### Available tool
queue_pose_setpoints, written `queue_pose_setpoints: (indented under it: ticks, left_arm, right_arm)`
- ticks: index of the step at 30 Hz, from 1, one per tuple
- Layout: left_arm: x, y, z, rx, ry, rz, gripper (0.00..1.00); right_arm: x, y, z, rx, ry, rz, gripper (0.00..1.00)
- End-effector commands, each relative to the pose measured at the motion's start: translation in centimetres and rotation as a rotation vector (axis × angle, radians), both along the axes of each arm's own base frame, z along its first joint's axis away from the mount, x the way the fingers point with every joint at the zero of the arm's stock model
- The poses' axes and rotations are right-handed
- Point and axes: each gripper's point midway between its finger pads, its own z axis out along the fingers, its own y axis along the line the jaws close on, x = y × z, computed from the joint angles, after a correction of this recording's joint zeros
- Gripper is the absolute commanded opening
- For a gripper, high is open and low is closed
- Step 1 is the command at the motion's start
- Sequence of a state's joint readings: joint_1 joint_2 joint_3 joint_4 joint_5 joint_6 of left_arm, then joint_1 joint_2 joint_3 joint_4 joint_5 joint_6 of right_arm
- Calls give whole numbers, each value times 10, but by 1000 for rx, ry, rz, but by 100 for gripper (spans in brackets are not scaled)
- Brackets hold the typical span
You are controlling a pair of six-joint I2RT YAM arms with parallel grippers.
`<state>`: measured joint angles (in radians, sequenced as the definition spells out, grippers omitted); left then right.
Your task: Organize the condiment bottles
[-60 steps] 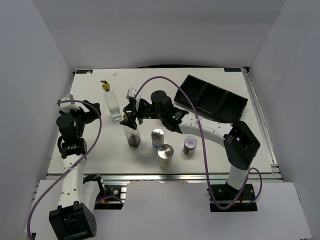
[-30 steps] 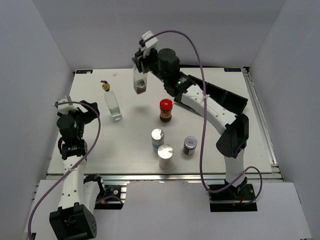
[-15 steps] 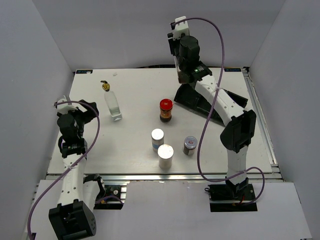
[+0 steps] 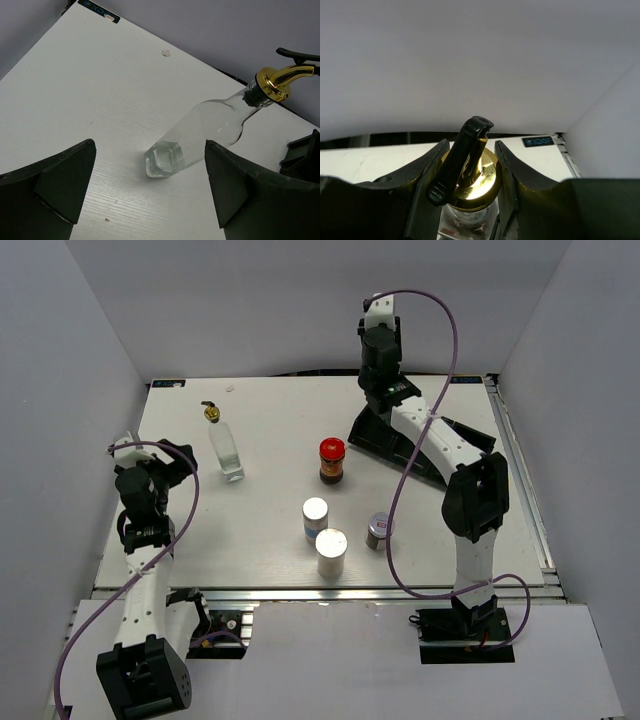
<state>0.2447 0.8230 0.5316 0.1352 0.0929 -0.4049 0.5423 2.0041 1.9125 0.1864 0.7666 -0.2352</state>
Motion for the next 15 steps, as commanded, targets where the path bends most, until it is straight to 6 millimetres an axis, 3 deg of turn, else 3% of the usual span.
queue_pose_setpoints:
  ticks: [1,15]
  left_arm:
    - [0,0,3,-4,-10,7,98]
    - [1,4,2,0,1,25,98]
  right_arm:
    - [-15,-38,71,181,-242,-192,0]
    - [9,-48,25,210,-212,-264,0]
